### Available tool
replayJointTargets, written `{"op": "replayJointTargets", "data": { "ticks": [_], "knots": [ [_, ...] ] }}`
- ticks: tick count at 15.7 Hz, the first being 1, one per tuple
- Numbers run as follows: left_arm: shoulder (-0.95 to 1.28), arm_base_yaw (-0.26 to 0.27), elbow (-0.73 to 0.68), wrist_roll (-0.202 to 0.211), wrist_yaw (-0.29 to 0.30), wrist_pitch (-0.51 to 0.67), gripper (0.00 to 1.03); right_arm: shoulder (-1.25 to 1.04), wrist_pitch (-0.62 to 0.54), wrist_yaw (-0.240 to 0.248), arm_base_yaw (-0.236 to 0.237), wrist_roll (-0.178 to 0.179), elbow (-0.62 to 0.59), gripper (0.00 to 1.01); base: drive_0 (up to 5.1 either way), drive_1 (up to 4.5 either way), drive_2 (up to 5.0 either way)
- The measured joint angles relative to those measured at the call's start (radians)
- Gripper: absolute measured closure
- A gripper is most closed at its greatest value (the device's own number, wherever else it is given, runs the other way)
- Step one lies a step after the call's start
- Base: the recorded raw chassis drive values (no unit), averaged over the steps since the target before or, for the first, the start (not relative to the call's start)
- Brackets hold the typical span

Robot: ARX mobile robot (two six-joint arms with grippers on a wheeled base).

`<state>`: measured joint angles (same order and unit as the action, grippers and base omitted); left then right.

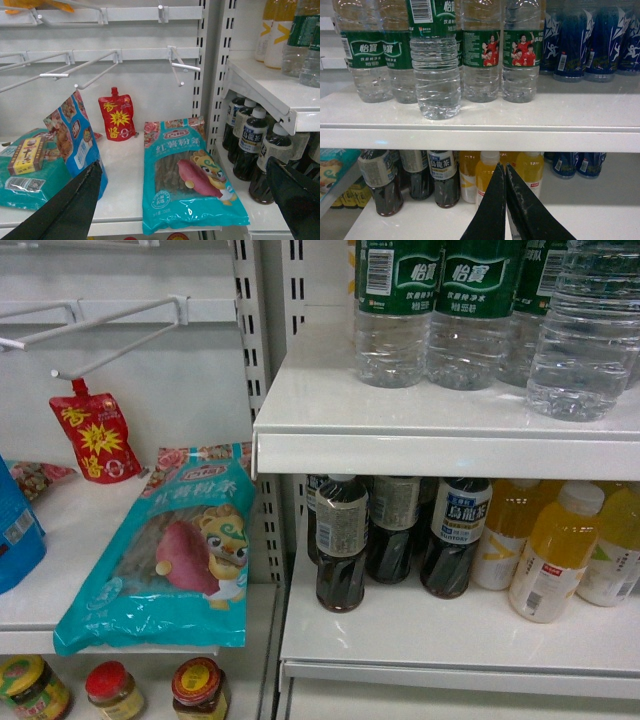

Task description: Move water from second to third shelf

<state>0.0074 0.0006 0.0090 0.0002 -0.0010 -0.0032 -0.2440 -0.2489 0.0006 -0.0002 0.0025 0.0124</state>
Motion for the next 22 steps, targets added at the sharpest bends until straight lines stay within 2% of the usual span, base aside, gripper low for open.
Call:
{"op": "replayJointTargets", "data": {
  "ticks": [3, 7, 8, 13, 14, 21, 22],
  "knots": [
    [0.000, 0.000, 0.000, 0.000, 0.000, 0.000, 0.05, 0.067, 0.070, 0.000, 0.000, 0.000, 0.000, 0.99, 0.0, 0.00, 0.0],
    [0.000, 0.000, 0.000, 0.000, -0.001, 0.000, 0.05, 0.201, 0.256, 0.000, 0.000, 0.000, 0.001, 0.99, 0.0, 0.00, 0.0],
    [0.000, 0.000, 0.000, 0.000, 0.001, 0.000, 0.05, 0.238, 0.231, -0.001, 0.000, 0.000, 0.002, 0.99, 0.0, 0.00, 0.0],
    [0.000, 0.000, 0.000, 0.000, 0.000, 0.000, 0.05, 0.240, 0.253, 0.000, 0.000, 0.000, 0.001, 0.99, 0.0, 0.00, 0.0],
    [0.000, 0.000, 0.000, 0.000, 0.000, 0.000, 0.05, 0.240, 0.253, 0.000, 0.000, 0.000, 0.001, 0.96, 0.0, 0.00, 0.0],
    [0.000, 0.000, 0.000, 0.000, 0.000, 0.000, 0.05, 0.240, 0.252, 0.000, 0.000, 0.000, 0.001, 0.06, 0.0, 0.00, 0.0],
    [0.000, 0.000, 0.000, 0.000, 0.000, 0.000, 0.05, 0.240, 0.252, 0.000, 0.000, 0.000, 0.001, 0.02, 0.0, 0.00, 0.0]
  ]
}}
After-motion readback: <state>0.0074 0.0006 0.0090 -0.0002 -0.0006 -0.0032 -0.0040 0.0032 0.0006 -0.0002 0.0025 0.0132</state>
